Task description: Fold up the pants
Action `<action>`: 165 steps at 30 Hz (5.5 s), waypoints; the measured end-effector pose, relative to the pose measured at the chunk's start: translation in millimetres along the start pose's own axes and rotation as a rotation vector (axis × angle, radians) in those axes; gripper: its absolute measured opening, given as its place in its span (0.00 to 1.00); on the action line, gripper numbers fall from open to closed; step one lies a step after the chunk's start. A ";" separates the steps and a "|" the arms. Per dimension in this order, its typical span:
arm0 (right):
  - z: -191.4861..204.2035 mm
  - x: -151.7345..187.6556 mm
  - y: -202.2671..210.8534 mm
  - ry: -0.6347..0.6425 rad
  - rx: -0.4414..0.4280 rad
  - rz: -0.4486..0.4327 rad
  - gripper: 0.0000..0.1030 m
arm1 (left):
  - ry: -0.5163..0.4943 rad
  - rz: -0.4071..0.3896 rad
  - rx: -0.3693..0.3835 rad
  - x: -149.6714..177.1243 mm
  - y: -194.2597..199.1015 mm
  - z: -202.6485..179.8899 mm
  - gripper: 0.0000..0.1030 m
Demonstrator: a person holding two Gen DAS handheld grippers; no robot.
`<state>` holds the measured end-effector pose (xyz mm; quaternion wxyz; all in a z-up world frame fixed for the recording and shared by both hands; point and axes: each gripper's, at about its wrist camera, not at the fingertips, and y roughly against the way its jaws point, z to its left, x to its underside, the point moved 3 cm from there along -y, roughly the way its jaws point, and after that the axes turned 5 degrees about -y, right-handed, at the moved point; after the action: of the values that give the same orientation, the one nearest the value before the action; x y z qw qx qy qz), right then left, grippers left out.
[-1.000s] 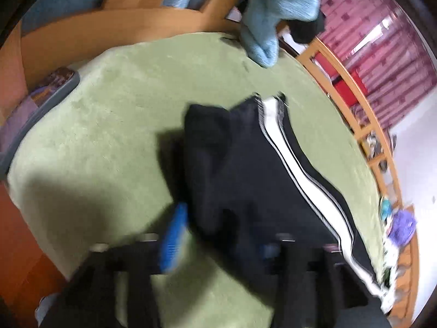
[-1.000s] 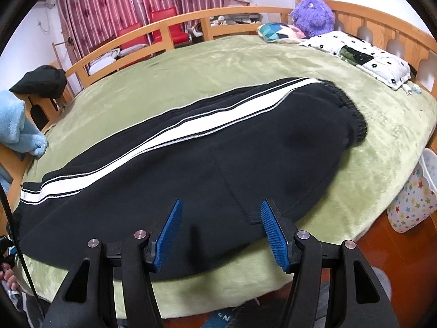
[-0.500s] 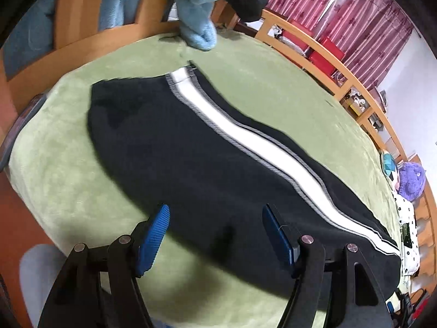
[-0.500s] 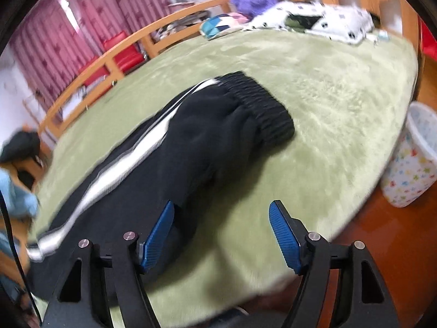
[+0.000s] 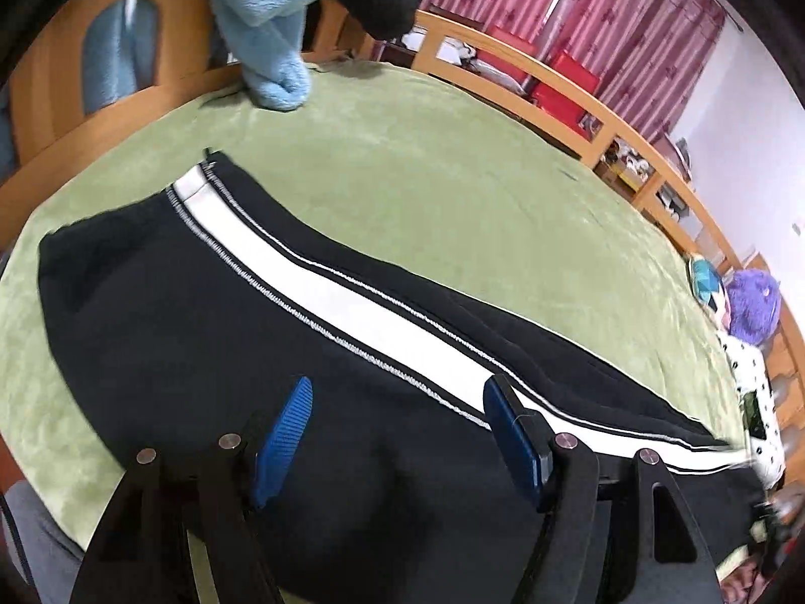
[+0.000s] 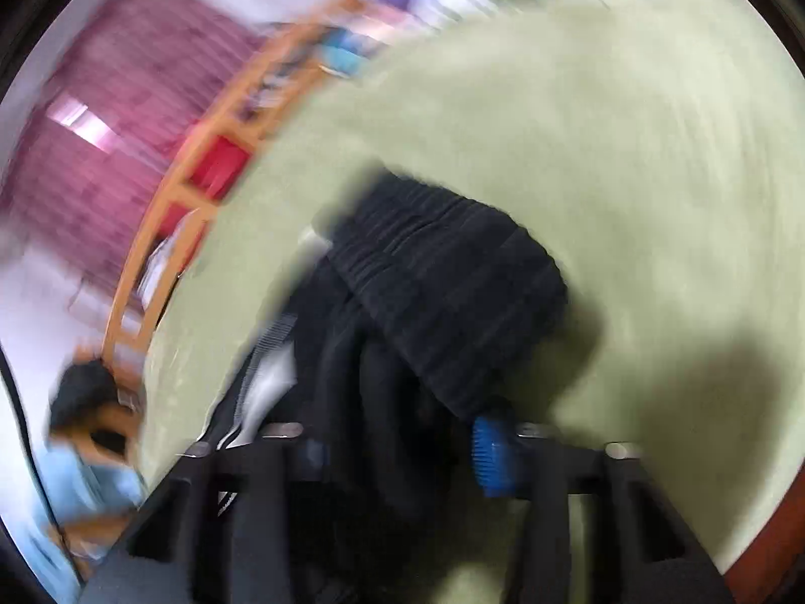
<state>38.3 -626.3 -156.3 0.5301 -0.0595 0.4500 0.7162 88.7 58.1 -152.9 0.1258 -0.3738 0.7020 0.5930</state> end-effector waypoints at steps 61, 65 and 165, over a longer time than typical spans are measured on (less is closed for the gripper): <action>265.0 187.0 -140.8 0.897 -0.140 0.431 0.04 | -0.630 0.268 0.350 -29.3 -96.7 -84.8 0.14; 281.2 164.4 -135.5 0.844 -0.179 0.373 0.04 | -0.608 0.219 0.352 -52.3 -90.7 -88.1 0.14; -58.6 27.2 -37.2 -0.223 0.157 0.055 0.74 | -0.095 0.021 -0.130 4.5 15.1 37.5 0.62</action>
<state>33.8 -647.3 -227.7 0.5602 0.0746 0.4444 0.6950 65.5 91.4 -154.5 0.1280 -0.3452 0.6591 0.6558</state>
